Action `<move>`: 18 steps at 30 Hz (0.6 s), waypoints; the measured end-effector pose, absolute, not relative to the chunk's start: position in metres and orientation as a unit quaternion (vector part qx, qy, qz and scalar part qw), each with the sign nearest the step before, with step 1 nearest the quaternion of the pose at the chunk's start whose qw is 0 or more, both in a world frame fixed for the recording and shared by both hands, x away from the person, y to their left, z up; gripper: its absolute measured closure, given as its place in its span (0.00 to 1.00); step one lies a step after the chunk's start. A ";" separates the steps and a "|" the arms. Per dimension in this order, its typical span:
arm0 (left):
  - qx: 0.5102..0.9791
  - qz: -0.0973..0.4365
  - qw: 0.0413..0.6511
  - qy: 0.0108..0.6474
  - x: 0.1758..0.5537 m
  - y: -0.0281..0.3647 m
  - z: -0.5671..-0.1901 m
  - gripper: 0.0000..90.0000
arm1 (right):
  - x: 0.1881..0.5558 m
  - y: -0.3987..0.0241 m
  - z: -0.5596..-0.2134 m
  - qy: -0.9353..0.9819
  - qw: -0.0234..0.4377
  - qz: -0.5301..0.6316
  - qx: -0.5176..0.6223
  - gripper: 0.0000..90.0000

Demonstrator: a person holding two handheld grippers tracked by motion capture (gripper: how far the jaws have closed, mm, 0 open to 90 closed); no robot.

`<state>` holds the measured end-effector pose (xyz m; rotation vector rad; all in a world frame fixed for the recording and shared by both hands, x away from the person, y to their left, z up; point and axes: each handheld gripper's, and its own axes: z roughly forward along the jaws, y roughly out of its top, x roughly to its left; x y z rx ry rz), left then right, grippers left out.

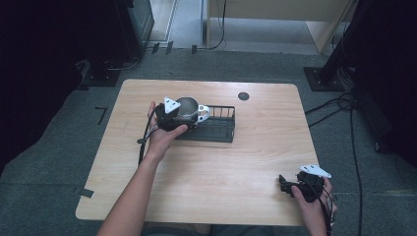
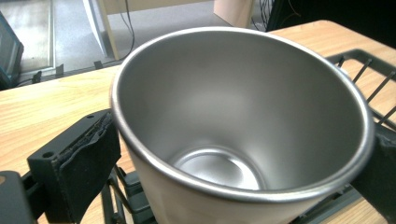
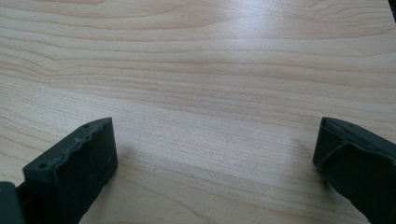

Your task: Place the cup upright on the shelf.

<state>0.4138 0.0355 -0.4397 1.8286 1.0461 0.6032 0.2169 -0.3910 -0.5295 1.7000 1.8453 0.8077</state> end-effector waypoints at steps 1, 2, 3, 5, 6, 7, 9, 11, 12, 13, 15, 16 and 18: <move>0.742 0.244 0.458 0.424 0.413 0.036 -0.439 0.00 | 0.217 -0.391 -0.530 0.678 0.250 0.297 0.624 0.00; 0.742 0.245 0.459 0.424 0.413 0.036 -0.437 0.00 | 0.217 -0.391 -0.530 0.678 0.250 0.297 0.624 0.00; 0.740 0.246 0.461 0.424 0.412 0.037 -0.436 0.00 | 0.217 -0.391 -0.530 0.678 0.251 0.297 0.624 0.00; 0.734 0.243 0.472 0.424 0.408 0.040 -0.430 0.00 | 0.217 -0.391 -0.530 0.678 0.251 0.297 0.624 0.00; 0.734 0.243 0.472 0.424 0.408 0.040 -0.430 0.00 | 0.217 -0.391 -0.530 0.678 0.251 0.297 0.624 0.00; 0.731 0.239 0.479 0.424 0.406 0.042 -0.426 0.00 | 0.217 -0.391 -0.530 0.678 0.250 0.297 0.624 0.00; 0.730 0.239 0.480 0.424 0.405 0.044 -0.424 0.00 | 0.217 -0.391 -0.530 0.678 0.251 0.297 0.624 0.00; 0.726 0.239 0.483 0.427 0.402 0.047 -0.421 0.00 | 0.217 -0.391 -0.530 0.678 0.250 0.297 0.625 0.00; 0.725 0.238 0.488 0.424 0.398 0.050 -0.417 0.00 | 0.217 -0.391 -0.530 0.678 0.250 0.297 0.624 0.00; 0.725 0.238 0.488 0.424 0.398 0.050 -0.417 0.00 | 0.217 -0.391 -0.530 0.678 0.250 0.296 0.624 0.00; 0.725 0.244 0.484 0.425 0.394 0.054 -0.414 0.00 | 0.217 -0.391 -0.530 0.678 0.250 0.297 0.625 0.00; 0.723 0.242 0.487 0.426 0.392 0.057 -0.413 0.00 | 0.217 -0.391 -0.530 0.678 0.250 0.297 0.625 0.00; 0.721 0.242 0.488 0.428 0.387 0.063 -0.413 0.00 | 0.217 -0.391 -0.530 0.678 0.250 0.296 0.624 0.00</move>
